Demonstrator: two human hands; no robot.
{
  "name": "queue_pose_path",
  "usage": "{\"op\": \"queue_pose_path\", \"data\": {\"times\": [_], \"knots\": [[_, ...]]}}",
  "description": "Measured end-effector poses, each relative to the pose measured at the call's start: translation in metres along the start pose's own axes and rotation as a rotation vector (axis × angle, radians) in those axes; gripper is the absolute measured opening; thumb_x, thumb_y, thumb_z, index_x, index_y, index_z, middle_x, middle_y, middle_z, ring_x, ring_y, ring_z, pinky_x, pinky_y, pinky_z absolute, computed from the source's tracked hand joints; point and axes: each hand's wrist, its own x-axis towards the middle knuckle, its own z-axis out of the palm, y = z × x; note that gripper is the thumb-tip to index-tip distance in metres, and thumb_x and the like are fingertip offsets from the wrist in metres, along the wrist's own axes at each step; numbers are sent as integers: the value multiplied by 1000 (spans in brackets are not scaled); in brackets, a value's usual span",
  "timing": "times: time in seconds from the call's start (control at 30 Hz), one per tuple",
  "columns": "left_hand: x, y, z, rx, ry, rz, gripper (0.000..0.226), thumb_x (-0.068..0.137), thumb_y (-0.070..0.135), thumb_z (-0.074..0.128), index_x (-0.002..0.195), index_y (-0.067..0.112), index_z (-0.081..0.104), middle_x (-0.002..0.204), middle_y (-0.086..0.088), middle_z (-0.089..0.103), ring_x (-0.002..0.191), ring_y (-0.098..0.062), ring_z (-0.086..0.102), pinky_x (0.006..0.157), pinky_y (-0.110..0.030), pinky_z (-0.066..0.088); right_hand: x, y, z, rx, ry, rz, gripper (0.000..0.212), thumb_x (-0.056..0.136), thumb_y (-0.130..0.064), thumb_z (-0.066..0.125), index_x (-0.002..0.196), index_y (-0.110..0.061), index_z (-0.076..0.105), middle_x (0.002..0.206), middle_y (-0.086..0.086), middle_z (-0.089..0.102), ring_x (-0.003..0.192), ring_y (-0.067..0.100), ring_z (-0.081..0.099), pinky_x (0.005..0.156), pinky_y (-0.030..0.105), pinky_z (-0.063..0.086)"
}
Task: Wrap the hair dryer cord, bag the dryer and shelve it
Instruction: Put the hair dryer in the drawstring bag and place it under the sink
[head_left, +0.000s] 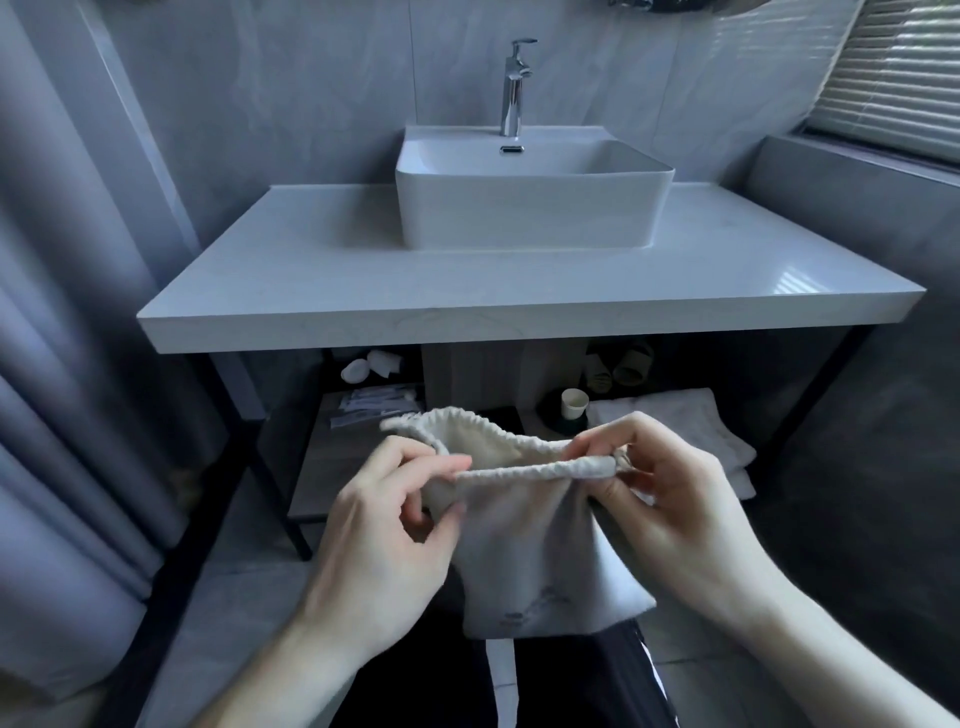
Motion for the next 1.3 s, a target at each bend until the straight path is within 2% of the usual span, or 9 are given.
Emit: {"op": "queue_pose_path", "data": {"times": [0.13, 0.3, 0.5, 0.57, 0.8, 0.87, 0.93, 1.03, 1.3], "knots": [[11, -22, -2, 177, -84, -25, 22, 76, 18, 86, 74, 31, 69, 92, 16, 54, 78, -6, 57, 65, -15, 42, -7, 9, -3, 25, -40, 48, 26, 95, 13, 69, 93, -12, 68, 97, 5, 80, 90, 30, 78, 79, 45, 61], [12, -48, 2, 149, -189, -55, 18, 84, 29, 82, 80, 34, 64, 120, 25, 54, 115, -4, 52, 94, -24, 46, -12, 17, -13, 98, -26, 115, 26, 96, 12, 67, 88, -12, 64, 73, -8, 67, 58, 4, 54, 59, 13, 44], [25, -38, -13, 4, -178, -68, 18, 98, 21, 72, 83, 28, 65, 81, 3, 70, 77, -21, 66, 74, -46, 56, -4, 7, -22, -14, 87, 128, 22, 87, 13, 64, 85, -8, 61, 71, 19, 58, 61, 16, 47, 54, 43, 43], [32, -26, -22, -26, -146, -28, 15, 100, 20, 70, 87, 25, 67, 79, 2, 70, 75, -19, 65, 73, -41, 55, -1, -1, -27, -1, 134, 127, 22, 86, 13, 67, 78, -5, 56, 64, 21, 49, 59, 19, 43, 53, 53, 45], [53, -13, -30, -77, -159, -85, 18, 104, 7, 61, 107, 21, 50, 81, 4, 68, 69, -1, 57, 66, -9, 41, -4, -6, -23, 139, 119, 210, 47, 87, 14, 71, 67, -12, 36, 59, 12, 34, 57, 22, 34, 51, 39, 27], [54, -19, -27, -80, -207, -118, 21, 104, 5, 59, 106, 23, 50, 82, 3, 69, 68, -3, 59, 68, -12, 45, -7, -2, -18, 132, 53, 239, 46, 88, 13, 71, 69, -11, 37, 62, 18, 37, 58, 23, 37, 51, 40, 27], [52, -26, -24, -68, -245, -162, 21, 103, 7, 59, 100, 27, 55, 83, -3, 71, 73, -21, 61, 77, -39, 56, -8, 4, -16, 123, 21, 267, 45, 89, 11, 72, 69, -12, 39, 78, 21, 55, 60, 22, 47, 51, 39, 36], [47, -30, -24, -150, -246, -203, 15, 102, 11, 63, 98, 26, 63, 87, -6, 73, 89, -41, 64, 89, -58, 55, -8, 11, -18, 42, 28, 296, 42, 90, 3, 75, 69, -11, 42, 103, 0, 78, 60, 11, 62, 53, 29, 49], [40, -35, -26, -217, -109, -267, 18, 93, 17, 80, 99, 29, 68, 95, 1, 79, 88, -15, 78, 87, -33, 61, -3, 9, -27, -164, -31, 220, 35, 89, -10, 81, 75, -11, 49, 80, -3, 83, 72, 19, 74, 70, 48, 62]]}}
